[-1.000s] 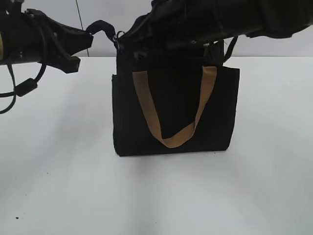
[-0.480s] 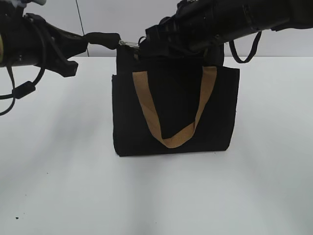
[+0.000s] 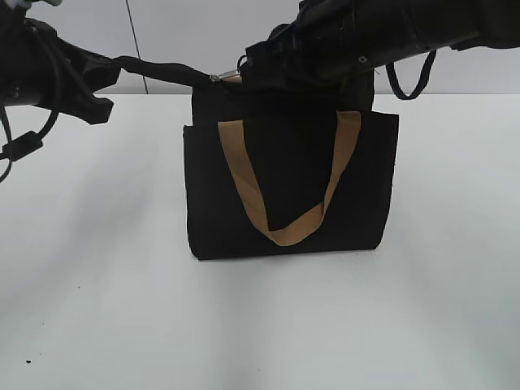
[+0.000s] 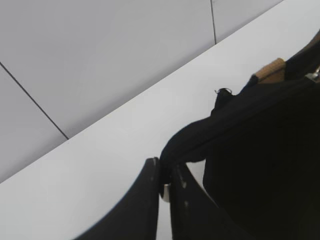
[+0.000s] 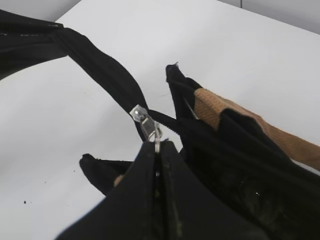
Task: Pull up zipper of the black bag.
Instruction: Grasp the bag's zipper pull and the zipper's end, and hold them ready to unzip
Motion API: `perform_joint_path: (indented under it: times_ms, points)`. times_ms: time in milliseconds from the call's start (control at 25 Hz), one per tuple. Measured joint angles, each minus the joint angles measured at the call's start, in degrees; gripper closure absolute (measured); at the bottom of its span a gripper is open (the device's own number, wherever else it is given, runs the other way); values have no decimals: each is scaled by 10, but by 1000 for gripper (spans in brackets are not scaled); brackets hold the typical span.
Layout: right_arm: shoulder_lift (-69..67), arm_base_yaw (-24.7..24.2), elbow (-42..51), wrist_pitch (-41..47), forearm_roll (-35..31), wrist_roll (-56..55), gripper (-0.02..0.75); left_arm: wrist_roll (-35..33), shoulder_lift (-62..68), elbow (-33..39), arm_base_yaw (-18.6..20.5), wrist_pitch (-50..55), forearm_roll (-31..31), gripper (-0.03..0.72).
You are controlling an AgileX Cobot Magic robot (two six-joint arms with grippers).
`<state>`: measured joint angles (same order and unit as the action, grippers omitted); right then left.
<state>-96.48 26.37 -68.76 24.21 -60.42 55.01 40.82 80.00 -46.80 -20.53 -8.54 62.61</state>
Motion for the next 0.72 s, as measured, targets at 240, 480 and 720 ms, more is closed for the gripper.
perform_joint_path:
  times_ms: [240,480,720]
  points:
    - [0,-39,0,8,40,-22,751,0,-2,0,-1,17,-25,662]
    - [0,-98,0,32,79,-44,751,0,-2,0,1,38,-43,662]
    - [8,-146,0,47,88,-45,751,0,-2,0,1,40,-47,662]
